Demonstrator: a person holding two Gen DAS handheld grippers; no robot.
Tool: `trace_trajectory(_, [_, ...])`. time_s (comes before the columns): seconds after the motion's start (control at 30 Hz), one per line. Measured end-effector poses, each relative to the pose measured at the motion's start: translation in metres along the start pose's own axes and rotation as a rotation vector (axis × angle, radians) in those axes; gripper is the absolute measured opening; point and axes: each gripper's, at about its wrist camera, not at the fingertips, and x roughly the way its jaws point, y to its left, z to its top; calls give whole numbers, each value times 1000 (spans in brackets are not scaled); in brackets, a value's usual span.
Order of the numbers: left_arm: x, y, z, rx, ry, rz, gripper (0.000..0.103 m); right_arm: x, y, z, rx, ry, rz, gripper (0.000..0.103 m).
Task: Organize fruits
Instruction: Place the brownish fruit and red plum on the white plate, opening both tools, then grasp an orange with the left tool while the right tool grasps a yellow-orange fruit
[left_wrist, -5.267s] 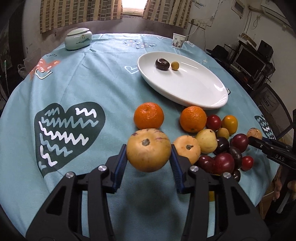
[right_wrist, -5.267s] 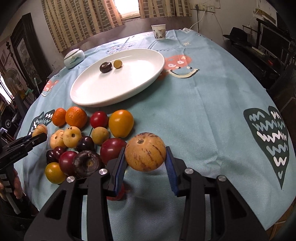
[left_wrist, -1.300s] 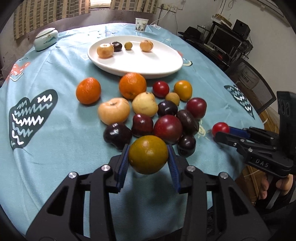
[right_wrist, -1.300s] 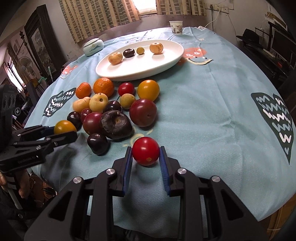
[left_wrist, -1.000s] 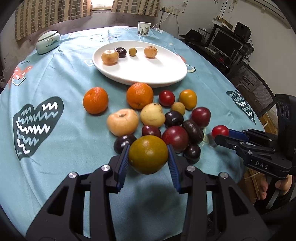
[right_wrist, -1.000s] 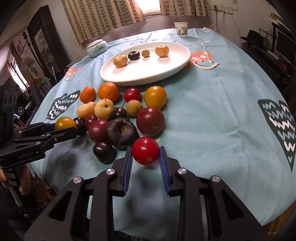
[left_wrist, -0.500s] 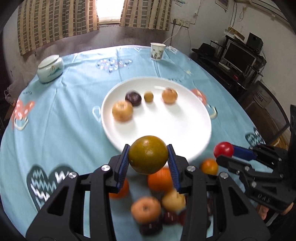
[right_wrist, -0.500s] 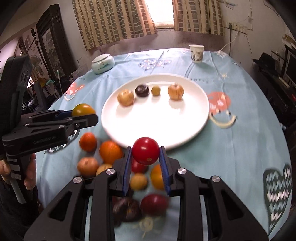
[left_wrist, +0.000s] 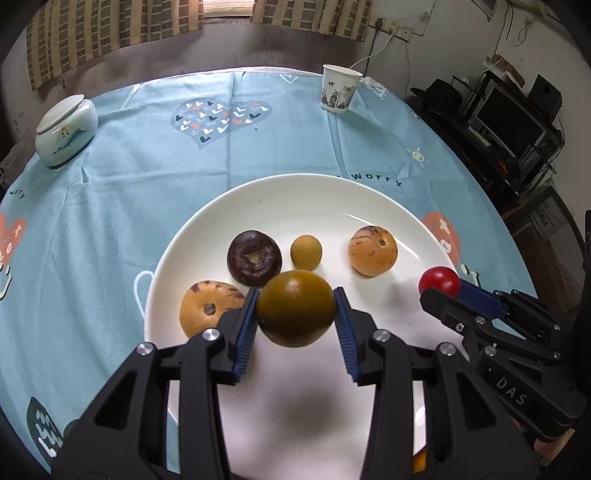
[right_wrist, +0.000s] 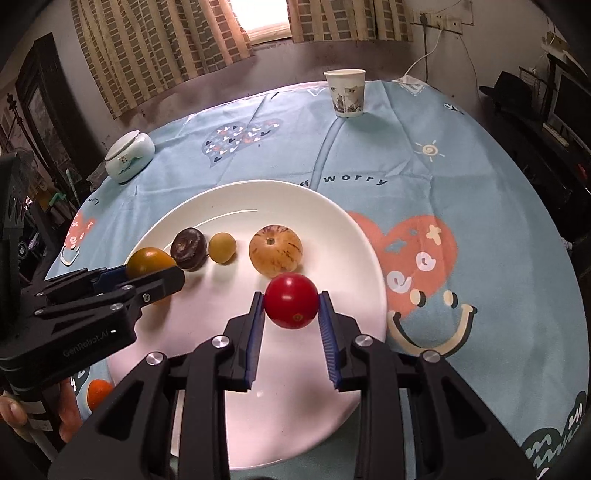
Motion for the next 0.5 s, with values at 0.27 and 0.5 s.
trace_trajectory(0.27, [-8, -3, 2, 19, -56, 9, 67, 13, -1, -1, -14, -11, -3, 50])
trace_trajectory(0.5, [-64, 13, -11, -12, -156, -11, 85, -10, 3, -8, -80, -147, -120, 59])
